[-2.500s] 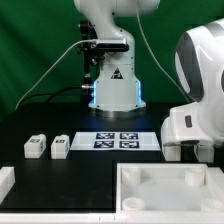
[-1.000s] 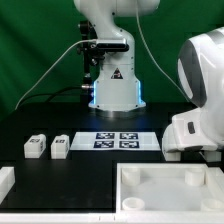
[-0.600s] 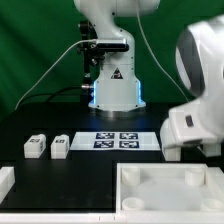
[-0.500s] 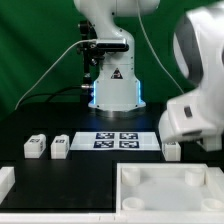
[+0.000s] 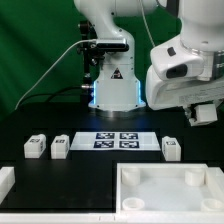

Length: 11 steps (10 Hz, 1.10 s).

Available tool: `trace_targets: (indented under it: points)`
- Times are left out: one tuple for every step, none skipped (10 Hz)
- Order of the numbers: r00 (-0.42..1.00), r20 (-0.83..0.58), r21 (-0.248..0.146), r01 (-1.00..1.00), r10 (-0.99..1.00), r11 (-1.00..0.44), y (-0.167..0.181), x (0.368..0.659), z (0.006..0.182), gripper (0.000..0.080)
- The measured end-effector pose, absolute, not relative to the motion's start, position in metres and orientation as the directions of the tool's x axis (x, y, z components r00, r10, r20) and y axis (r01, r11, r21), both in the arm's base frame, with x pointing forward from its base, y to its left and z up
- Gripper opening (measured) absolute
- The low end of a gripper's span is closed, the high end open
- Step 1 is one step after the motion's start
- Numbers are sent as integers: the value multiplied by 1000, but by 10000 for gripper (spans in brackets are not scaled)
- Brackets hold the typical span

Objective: Assemble one leg

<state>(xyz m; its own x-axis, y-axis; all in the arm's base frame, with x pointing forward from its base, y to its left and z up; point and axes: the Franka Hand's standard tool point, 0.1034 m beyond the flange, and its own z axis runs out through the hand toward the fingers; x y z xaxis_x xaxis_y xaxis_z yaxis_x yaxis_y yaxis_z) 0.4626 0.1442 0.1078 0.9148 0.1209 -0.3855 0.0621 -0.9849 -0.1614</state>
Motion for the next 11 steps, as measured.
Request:
trace_targets:
  points:
    - [951,-274,-164,101,144,-981,139,475,110,287]
    - [964,-194,-170,151,183,-974,122,499,127,287]
    - [974,-131,-172,159,183,-972,111,527,142,288]
    - [987,16,-166,161,161,-973,111,561,153,288]
    - [974,175,-150,171,144,-974,109,581,156,288]
    - [960,248,-130,165,129,-978,106,570,150,288]
    - [951,285,-118,163,124,-980,103,565,147,288]
    - [907,405,-92,167,116,-982,99,574,151,288]
    - [858,503,-66,161,106,-985,94,572,149,288]
    - [815,572,-52,149,93,-987,90,568,145,288]
    - [811,578,-52,147,90,-988,90,567,141,288]
